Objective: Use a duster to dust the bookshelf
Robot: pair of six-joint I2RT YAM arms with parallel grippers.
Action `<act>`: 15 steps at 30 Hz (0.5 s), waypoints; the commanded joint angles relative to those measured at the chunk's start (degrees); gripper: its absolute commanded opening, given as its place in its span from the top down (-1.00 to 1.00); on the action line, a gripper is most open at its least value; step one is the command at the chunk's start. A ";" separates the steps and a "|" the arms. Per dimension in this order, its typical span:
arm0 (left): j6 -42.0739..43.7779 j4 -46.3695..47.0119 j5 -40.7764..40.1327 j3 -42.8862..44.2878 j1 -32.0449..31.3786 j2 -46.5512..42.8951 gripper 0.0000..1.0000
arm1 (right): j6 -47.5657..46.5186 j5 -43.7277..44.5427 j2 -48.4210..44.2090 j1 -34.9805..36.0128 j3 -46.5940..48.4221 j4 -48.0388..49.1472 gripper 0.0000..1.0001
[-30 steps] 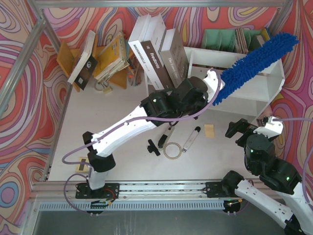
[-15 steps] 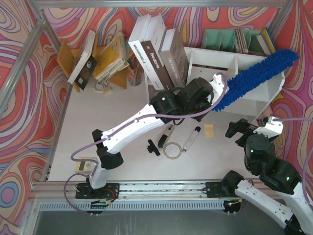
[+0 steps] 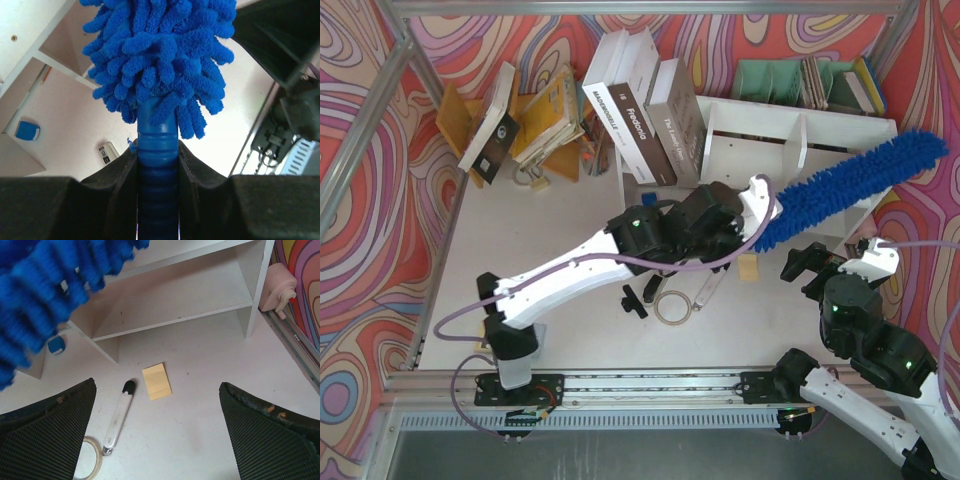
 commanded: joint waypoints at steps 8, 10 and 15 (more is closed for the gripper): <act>0.56 16.16 -4.76 -19.12 -1.42 -19.10 1.00 | 0.13 1.26 0.63 -0.12 -0.12 -0.11 -0.97; 0.72 15.10 -6.88 -18.68 -0.98 -19.08 1.00 | 0.18 1.26 0.72 -0.09 -0.12 -0.05 -0.97; -0.52 12.20 -10.78 -15.07 1.71 -15.86 1.00 | 0.20 1.27 0.81 -0.10 -0.12 -0.18 -0.98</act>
